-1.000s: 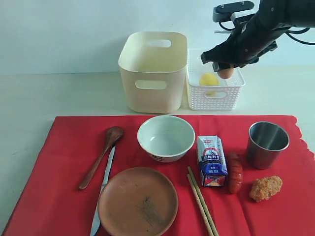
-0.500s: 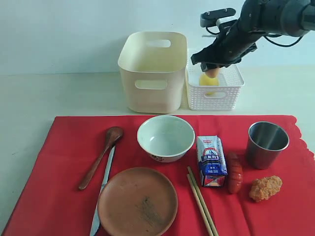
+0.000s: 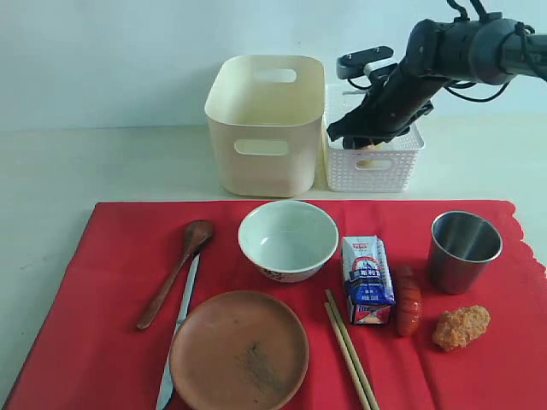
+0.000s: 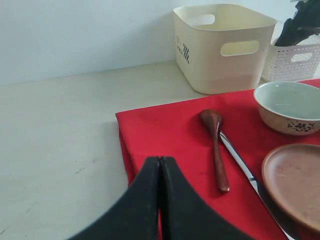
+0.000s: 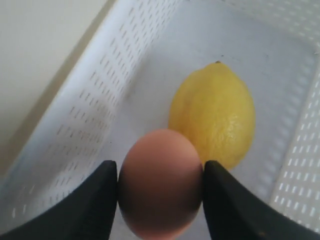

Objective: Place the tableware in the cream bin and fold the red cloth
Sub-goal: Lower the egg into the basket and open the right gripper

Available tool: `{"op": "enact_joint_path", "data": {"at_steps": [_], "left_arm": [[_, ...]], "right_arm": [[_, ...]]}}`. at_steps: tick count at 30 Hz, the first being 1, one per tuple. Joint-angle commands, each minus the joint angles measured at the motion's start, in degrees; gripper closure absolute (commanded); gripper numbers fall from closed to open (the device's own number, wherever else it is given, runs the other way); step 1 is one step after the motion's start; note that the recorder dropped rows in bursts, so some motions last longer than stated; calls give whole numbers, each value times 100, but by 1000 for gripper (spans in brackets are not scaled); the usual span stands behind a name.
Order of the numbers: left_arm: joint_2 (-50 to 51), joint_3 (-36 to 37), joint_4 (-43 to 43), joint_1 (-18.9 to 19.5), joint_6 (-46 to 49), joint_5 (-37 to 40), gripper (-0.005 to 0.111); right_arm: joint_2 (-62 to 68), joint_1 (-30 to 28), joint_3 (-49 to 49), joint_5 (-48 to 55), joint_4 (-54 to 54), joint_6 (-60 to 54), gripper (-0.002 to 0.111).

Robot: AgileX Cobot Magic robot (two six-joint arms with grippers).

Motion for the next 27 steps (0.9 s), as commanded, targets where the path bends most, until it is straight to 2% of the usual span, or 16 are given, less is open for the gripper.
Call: {"op": "enact_joint_path", "data": {"at_steps": [1,5,7,17,21,27], "left_arm": [[-35,16,4,19,-11,-39,107],[-35,16,4,19,4,-39,107],[-35,16,4,19,4,-39,107],[-35,16,4,19,-6,-39,107],[-35,16,4,19,-6,-39,107],[-35,16,4,19,-6,-39,107]], "right_arm": [[69,-18,-40,-47,12,-66,108],[78,-18,-40,-127,0,-66,108],[78,-18,-40,-151,0,-66,103],[10,-18,-40,-228,0,108,60],[-169,-18,-40,-176,-36,394,54],[-583,-18,-40,82,-82,467,53]]}}
